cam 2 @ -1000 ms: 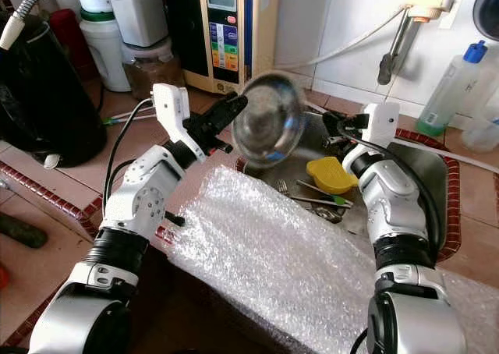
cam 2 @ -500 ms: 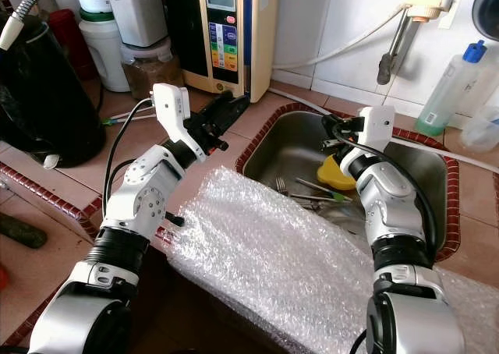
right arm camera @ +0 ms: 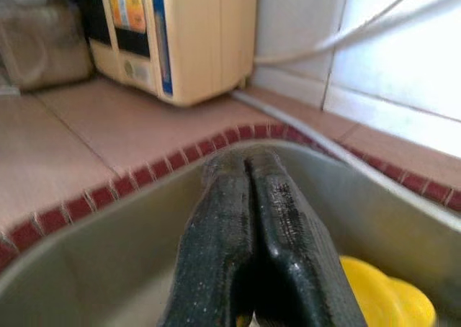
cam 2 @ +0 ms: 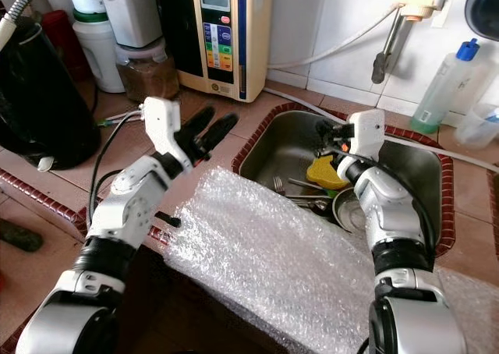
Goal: Kitchen organization
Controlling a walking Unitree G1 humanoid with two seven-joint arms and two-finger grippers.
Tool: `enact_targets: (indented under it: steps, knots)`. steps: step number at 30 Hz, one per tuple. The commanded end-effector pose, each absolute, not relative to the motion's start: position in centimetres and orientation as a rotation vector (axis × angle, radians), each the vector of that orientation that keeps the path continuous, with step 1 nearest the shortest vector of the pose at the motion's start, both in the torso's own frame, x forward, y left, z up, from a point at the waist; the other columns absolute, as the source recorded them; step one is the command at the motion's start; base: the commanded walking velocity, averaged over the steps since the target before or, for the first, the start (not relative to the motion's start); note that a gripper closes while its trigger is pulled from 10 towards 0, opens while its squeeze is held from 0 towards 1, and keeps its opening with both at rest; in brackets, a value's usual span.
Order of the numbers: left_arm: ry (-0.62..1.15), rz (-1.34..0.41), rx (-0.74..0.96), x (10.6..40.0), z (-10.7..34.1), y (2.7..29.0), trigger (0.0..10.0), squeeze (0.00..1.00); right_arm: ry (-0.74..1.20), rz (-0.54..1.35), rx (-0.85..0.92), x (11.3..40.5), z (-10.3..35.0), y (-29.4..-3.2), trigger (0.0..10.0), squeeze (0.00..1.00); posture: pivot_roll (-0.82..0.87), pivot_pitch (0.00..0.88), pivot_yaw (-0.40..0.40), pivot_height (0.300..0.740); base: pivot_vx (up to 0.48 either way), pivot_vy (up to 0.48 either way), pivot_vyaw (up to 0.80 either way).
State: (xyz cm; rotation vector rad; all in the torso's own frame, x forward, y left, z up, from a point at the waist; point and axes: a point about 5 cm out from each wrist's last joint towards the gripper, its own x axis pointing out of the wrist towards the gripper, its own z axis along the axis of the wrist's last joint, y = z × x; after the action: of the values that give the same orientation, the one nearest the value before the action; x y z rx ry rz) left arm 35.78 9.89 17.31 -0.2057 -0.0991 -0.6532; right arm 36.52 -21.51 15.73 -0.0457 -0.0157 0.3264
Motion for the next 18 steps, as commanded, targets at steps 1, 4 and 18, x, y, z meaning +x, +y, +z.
enact_targets:
  steps: [1,4,18]
  knots:
    - [-0.114,-0.651,-0.16,35.7,17.9,10.0,10.0,1.0,-0.047,0.331,-0.086,36.5,16.4,-21.2,10.0,0.0,0.05,0.0,0.045,0.74,0.0,0.0,0.0]
    - [-0.088,-0.607,-0.09,35.6,17.4,10.4,10.0,1.0,-0.042,0.314,-0.114,36.4,16.1,-21.1,10.0,0.0,0.05,0.0,0.048,0.74,0.0,0.0,0.0]
    - [0.046,-0.427,0.012,34.0,15.4,12.2,10.0,1.0,-0.046,0.086,-0.205,34.8,14.8,-23.0,10.0,0.0,0.05,0.0,0.046,0.74,0.0,0.0,0.0]
